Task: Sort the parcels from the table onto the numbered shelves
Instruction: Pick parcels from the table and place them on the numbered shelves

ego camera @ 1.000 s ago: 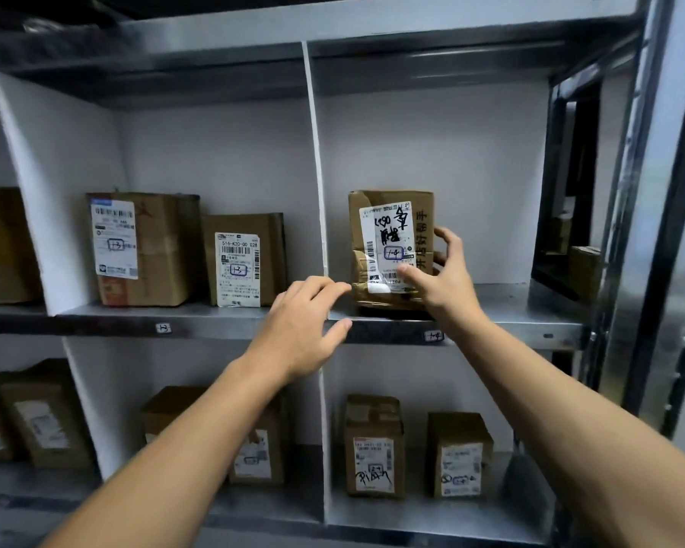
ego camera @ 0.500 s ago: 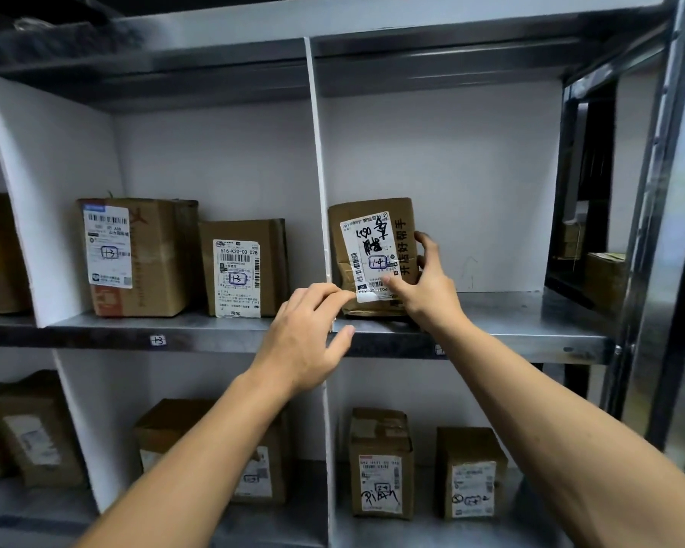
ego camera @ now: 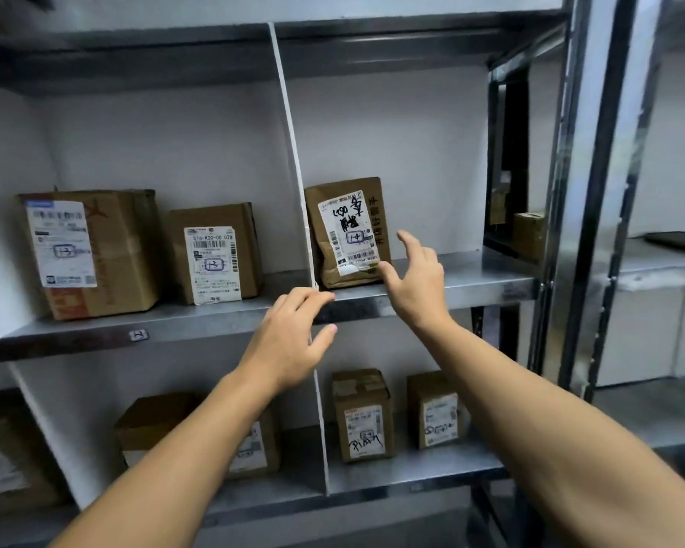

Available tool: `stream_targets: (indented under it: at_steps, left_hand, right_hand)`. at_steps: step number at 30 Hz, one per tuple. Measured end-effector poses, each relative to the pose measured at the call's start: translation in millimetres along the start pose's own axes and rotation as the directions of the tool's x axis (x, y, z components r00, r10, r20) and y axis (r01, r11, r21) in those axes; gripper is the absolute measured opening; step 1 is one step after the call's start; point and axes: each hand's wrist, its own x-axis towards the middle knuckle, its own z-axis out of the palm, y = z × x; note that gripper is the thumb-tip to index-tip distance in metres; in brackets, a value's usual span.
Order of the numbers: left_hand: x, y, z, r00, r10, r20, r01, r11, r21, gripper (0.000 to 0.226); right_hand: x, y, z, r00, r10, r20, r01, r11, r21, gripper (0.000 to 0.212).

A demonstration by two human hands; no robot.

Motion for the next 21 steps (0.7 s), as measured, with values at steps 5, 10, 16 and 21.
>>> stream_targets:
  at_steps: [5,10,16,21]
  left_hand:
    - [-20.0,27.7,28.1,0.992,0.101,0.070,-0.096,0.993,-0.072,0.048]
    - [-50.2,66.4,80.4,0.955,0.220,0.201,-0.202,0.974,-0.103,0.056]
    - [-91.4,135.4,140.9,0.880,0.317,0.353,-0.278,0.947,-0.159,0.057]
    - [-109.2,207.1,176.5,0.793,0.440,0.422,-0.367,0.897,-0.246,0.055]
  right_hand:
    - [-69.5,41.0,-33.0,0.994,-0.104,0.023,0.104,0.907,-0.409,0.049]
    - [-157.9,93.4,-88.4,0.995,-0.001,0.103,0.075,0.695,-0.715,0.048]
    - [-267.7,134.2,-166.2,0.946,0.310,0.092,-0.078,0.497,-0.864,0.045]
    - [-332.4,153.1,-229.1,0.874,0.485,-0.011,-0.240,0.411,-0.879,0.048]
